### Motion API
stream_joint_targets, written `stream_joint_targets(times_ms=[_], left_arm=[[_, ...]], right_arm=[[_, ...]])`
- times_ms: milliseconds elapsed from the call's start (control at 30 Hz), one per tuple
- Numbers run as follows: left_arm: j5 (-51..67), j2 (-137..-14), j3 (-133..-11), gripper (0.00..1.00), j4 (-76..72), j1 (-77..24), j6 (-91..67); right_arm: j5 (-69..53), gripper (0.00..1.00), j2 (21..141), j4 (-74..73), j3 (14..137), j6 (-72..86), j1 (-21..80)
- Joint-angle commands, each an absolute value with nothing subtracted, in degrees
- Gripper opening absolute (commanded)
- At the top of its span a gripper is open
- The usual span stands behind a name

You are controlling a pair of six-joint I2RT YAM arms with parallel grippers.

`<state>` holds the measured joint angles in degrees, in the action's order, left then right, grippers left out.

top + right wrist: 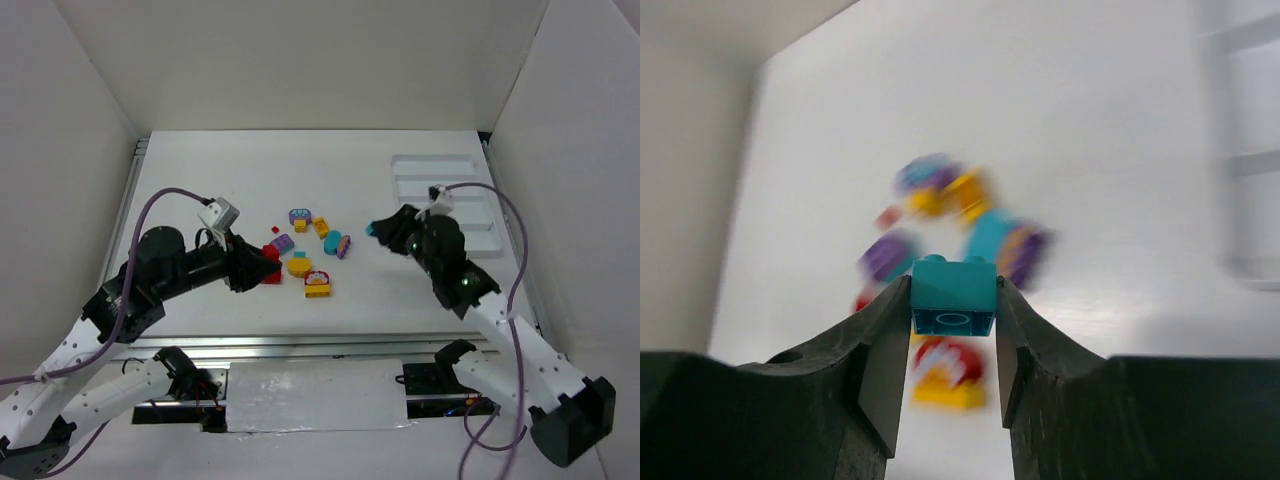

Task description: Sort the legos into containers by color

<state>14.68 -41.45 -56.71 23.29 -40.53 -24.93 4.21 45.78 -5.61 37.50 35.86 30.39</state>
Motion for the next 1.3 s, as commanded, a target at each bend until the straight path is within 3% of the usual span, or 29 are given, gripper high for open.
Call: stream_joint_targets(times_ms=[0, 200, 400, 600, 667, 767, 800, 900, 1033, 1067, 1133, 1167, 1267], left_arm=[[1.9, -42.6, -59.1, 0.00, 30.8, -40.3, -21.7], [1.2, -41.1, -54.1, 0.00, 30.9, -40.1, -21.6], [0.8, -39.6, -53.4, 0.00, 30.1, -40.1, -21.7], [2.3, -40.3, -53.4, 0.00, 30.1, -40.0, -21.3], [2.7, -40.7, -53.5, 0.00, 30.1, -40.0, -21.1], [3.3, -40.8, -53.6, 0.00, 30.1, -40.0, -21.0], [3.6, -40.8, -53.5, 0.00, 30.0, -40.0, -21.0], [4.0, -40.8, -53.4, 0.00, 29.8, -40.0, -21.0], [4.3, -41.0, -53.5, 0.00, 29.5, -39.9, -21.2], [4.7, -41.1, -53.6, 0.00, 29.4, -39.9, -21.3], [7.6, -41.4, -53.7, 0.00, 28.2, -39.9, -21.5], [9.5, -41.8, -53.9, 0.00, 27.6, -39.8, -21.4], [20.4, -43.2, -54.2, 0.00, 24.6, -39.5, -20.9]], right_arm=[[22.6, 0.00, 54.6, -25.6, 46.3, 43.5, 16.3], [19.0, 0.00, 64.0, -21.5, 49.2, 42.9, 3.2], [20.8, 0.00, 73.6, -21.5, 53.3, 41.8, 0.4], [18.4, 0.09, 79.6, -20.7, 54.1, 41.1, -2.1], [17.3, 0.18, 80.1, -19.8, 53.8, 41.0, -2.2], [16.5, 0.62, 80.2, -19.0, 53.7, 40.5, -2.1], [16.3, 0.68, 80.2, -19.1, 54.1, 40.3, -2.2], [16.1, 0.82, 80.1, -19.9, 55.3, 39.3, -2.2], [15.1, 0.87, 79.8, -21.5, 56.8, 37.5, -2.2], [13.1, 0.87, 78.6, -21.5, 56.9, 36.9, -2.2], [-2.5, 0.83, 74.0, -16.3, 53.9, 32.6, -1.0], [-17.3, 0.82, 72.3, -13.6, 50.8, 31.2, 1.6], [-35.4, 0.82, 65.5, -2.9, 46.9, 28.2, 9.2]])
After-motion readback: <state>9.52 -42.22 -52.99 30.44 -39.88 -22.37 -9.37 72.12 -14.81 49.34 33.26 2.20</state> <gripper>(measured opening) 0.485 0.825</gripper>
